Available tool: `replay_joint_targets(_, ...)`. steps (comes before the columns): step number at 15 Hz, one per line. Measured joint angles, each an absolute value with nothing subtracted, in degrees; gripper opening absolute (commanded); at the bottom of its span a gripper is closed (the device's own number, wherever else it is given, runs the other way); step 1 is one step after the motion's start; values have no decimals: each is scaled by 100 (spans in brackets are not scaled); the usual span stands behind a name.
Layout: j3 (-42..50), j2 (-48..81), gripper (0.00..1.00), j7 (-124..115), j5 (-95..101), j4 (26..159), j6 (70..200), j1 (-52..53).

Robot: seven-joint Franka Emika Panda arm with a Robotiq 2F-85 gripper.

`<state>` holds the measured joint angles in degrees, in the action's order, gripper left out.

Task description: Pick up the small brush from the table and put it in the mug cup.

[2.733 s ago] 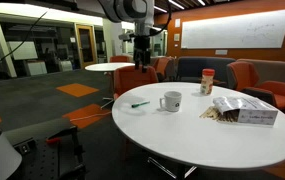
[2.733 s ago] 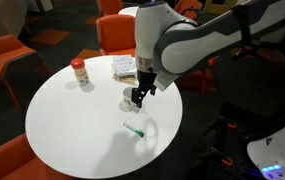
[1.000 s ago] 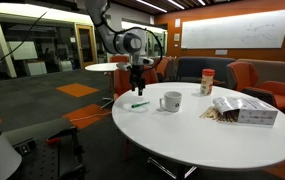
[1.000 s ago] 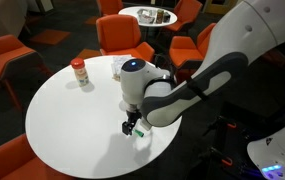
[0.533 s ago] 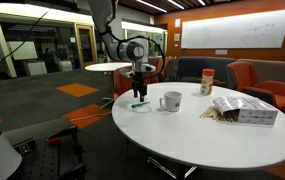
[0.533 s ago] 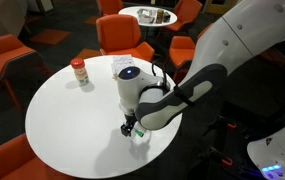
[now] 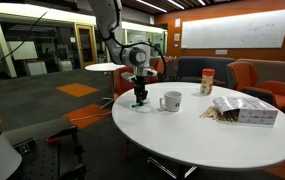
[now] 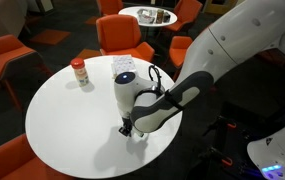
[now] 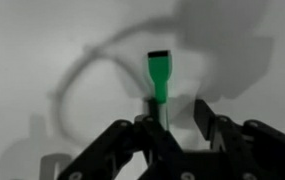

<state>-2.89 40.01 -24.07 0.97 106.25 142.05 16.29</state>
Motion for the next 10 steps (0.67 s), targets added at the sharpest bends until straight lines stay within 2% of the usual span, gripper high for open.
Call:
replay_joint_targets(1, -289, 4004, 0, -2407, 95, 10599, 14203, 1629)
replay_joint_targets(10, -151, 3993, 0, -2408, 94, 10460, 14198, 1609)
